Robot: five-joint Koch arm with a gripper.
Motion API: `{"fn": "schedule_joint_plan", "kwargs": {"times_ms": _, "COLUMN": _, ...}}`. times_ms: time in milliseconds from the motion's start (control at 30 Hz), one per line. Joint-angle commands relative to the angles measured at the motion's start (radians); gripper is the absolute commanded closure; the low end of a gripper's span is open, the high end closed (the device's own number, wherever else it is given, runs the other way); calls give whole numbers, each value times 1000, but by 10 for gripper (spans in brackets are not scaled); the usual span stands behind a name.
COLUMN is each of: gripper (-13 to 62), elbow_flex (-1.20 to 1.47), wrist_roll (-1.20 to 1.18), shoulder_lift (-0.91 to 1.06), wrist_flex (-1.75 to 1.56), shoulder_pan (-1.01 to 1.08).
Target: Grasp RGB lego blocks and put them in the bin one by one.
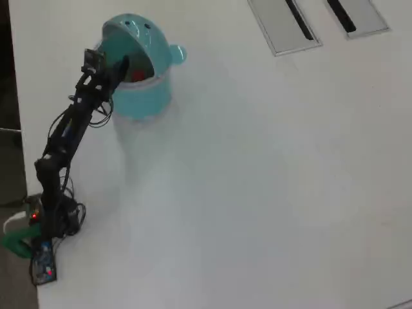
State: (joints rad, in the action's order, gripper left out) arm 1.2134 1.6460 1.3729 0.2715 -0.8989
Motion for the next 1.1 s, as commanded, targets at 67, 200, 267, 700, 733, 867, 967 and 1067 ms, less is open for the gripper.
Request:
{"fn": "schedule_joint_plan", "kwargs": {"times_ms": 67, "gripper": 178, "elbow_flex": 72, "wrist_roll": -58, "shoulder_lift": 173, "wrist_flex": -192, "shoulder_pan": -6}}
{"fn": "schedule_joint_plan", "kwargs": {"times_ms": 200, "gripper": 178, "elbow_flex": 195, "wrist_roll": -103, "shoulder_lift": 295, "wrist_flex": -242, "shoulder_pan": 3}}
{"fn": "schedule_joint_plan", "kwargs": {"times_ms": 267, "gripper": 178, "elbow_flex": 268, "wrist_roll": -140, "shoulder_lift": 360, "wrist_flex": -245, "shoulder_pan": 9}}
{"fn": "schedule_joint_plan", "kwargs": {"times_ms": 700, "gripper": 178, "elbow_flex": 577, "wrist_roll": -486, "shoulder_lift": 756, "wrist_flex": -296, "shoulder_pan": 137}}
{"fn": "schedule_joint_plan", "kwargs": {"times_ms": 733, "gripper": 178, "elbow_flex": 586, "wrist_roll": -509, "shoulder_lift": 781, "wrist_flex": -296, "shoulder_pan": 152}}
{"fn": "schedule_joint_plan", "kwargs": {"times_ms": 867, "gripper": 178, "elbow_flex": 635, "wrist_roll": -615, "shoulder_lift": 870, "wrist_flex": -284, "shoulder_pan": 195}}
{"fn": "schedule_joint_plan", "kwargs": {"times_ms": 967, "gripper": 178, "elbow_flex": 650, "wrist_roll": -699, "shoulder_lift": 920, "wrist_flex": -273, "shoulder_pan": 224}}
{"fn": "schedule_joint_plan", "kwargs": {"times_ms": 1067, "gripper": 178, "elbow_flex": 687, "wrist_roll": -735, "shoulder_lift": 974, "wrist_flex": -256, "shoulder_pan": 235}}
